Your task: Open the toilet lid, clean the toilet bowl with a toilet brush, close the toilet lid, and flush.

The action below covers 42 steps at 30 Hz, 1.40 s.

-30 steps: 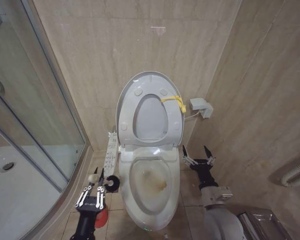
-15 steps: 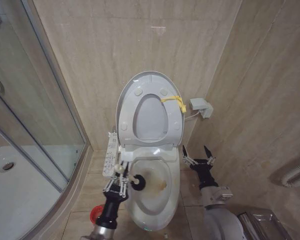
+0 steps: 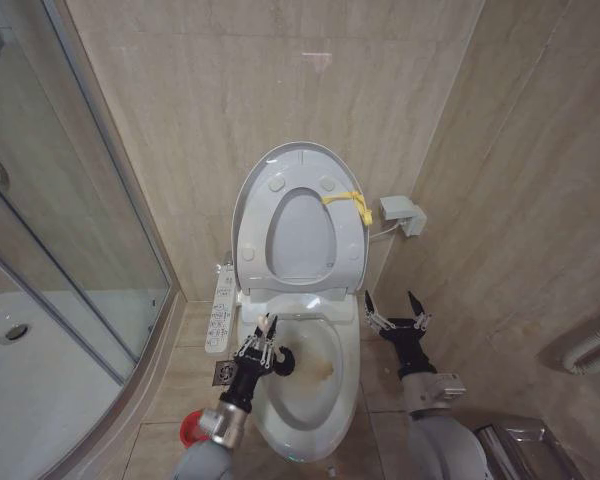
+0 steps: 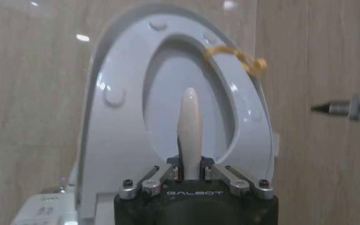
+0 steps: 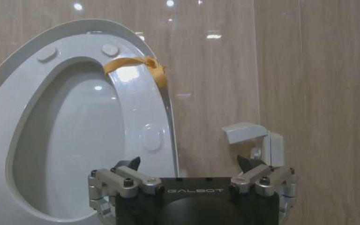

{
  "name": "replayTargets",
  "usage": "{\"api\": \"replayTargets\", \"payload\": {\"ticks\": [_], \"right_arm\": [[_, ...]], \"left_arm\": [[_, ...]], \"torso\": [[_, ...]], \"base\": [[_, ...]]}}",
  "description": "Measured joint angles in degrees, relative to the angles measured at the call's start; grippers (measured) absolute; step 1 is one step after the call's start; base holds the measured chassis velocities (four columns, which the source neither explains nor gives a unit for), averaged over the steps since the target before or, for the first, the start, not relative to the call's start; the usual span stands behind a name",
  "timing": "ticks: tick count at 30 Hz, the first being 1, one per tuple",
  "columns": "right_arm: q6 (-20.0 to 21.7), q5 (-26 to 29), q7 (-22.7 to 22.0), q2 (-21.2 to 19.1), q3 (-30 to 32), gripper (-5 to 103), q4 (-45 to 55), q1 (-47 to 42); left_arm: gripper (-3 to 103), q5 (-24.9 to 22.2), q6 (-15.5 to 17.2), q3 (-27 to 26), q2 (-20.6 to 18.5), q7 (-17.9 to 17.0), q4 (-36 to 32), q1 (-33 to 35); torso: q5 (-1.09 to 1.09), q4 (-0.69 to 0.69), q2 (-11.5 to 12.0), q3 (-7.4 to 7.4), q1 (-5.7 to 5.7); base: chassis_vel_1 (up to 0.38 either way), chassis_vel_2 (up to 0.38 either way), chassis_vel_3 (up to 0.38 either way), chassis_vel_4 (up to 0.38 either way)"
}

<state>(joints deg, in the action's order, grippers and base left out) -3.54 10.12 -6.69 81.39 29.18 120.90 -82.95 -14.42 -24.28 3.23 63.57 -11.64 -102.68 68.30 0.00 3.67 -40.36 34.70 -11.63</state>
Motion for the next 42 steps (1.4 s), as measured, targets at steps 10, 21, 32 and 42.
{"api": "replayTargets", "payload": {"ticks": [10,21,32,42], "right_arm": [[0.0,0.0,0.0,0.0,0.0,100,0.0,0.0],[0.0,0.0,0.0,0.0,0.0,100,0.0,0.0],[0.0,0.0,0.0,0.0,0.0,100,0.0,0.0],[0.0,0.0,0.0,0.0,0.0,100,0.0,0.0]], "left_arm": [[18,0.1,-0.5,6.4,2.6,0.0,13.4,-10.7],[18,-0.2,-3.1,12.2,5.7,1.4,23.9,-15.9],[18,0.2,-4.8,16.0,8.1,1.7,33.0,-19.2],[18,0.6,-5.4,15.1,8.5,1.9,32.2,-19.2]], "torso": [[0.01,0.0,0.0,0.0,0.0],[0.0,0.01,0.0,-0.01,0.0],[0.01,0.0,0.0,-0.01,0.01],[-0.01,0.0,0.0,0.0,0.0]], "base": [[0.0,0.0,0.0,0.0],[0.0,0.0,0.0,0.0],[0.0,0.0,0.0,0.0],[0.0,0.0,0.0,0.0]]}}
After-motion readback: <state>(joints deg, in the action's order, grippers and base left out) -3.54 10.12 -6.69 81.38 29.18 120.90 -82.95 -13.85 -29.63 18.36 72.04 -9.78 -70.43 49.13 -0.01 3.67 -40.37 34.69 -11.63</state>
